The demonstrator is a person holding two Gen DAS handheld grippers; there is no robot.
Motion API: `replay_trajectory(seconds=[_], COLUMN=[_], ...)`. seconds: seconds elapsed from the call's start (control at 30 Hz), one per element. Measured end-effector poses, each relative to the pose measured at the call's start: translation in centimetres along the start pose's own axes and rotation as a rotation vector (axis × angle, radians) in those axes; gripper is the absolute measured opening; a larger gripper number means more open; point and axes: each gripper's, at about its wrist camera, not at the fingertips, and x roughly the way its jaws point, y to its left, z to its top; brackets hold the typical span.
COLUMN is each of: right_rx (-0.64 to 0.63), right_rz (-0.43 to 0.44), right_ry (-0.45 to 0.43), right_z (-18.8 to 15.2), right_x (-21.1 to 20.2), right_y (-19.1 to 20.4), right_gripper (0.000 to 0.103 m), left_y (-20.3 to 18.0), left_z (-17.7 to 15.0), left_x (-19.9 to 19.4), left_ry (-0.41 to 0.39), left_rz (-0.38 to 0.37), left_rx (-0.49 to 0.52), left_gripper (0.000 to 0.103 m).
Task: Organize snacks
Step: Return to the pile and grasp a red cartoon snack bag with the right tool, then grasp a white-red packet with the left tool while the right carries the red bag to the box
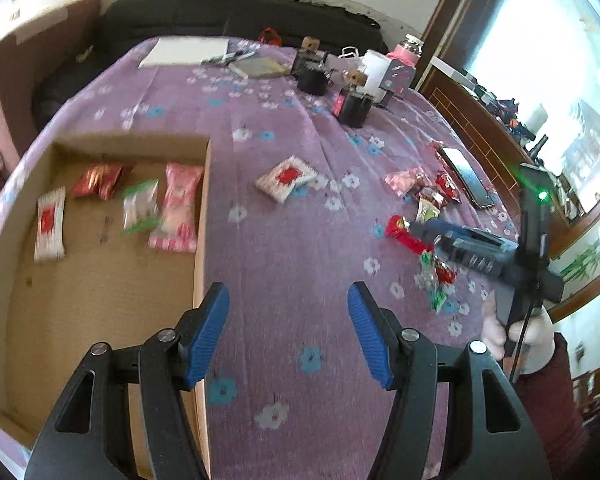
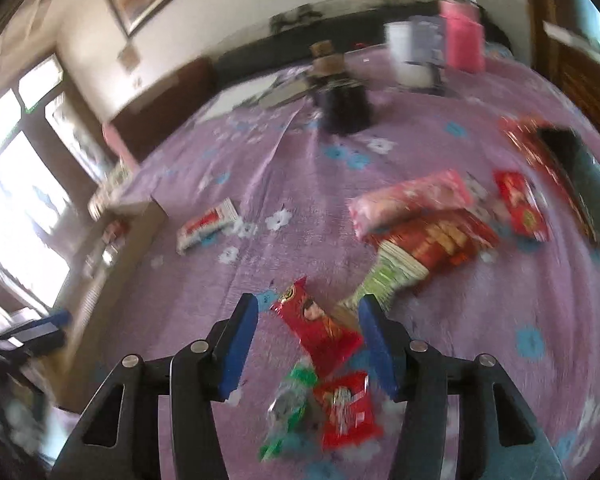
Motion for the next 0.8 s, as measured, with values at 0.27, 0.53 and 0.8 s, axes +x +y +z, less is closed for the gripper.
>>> replay_trajectory(seconds=[0.27,0.53,0.8], right_rx=[-0.156,0.009,0.043], right_rz=[-0.044,0.055,0.051], right_ry=[0.015,0.001,-0.027], right_z=[-1.6,-1.1,-0.8], right_x=[1.6,0.9,0.2], right_y=[2.4,-1.2,-1.9], right_gripper=[0.034,0.022,0.022], left_y=[-2.4,-3.9,-3.9], left_z=[5.3,7.7,8.0], left_x=[5.5,13.0,15.2], left_ry=[0.030,0.089,0.112], left_rz=[0.090,0.201,0.221], left_rx=[0.141,0.252,0.288], left_gripper=[0.061,0.061,0.061])
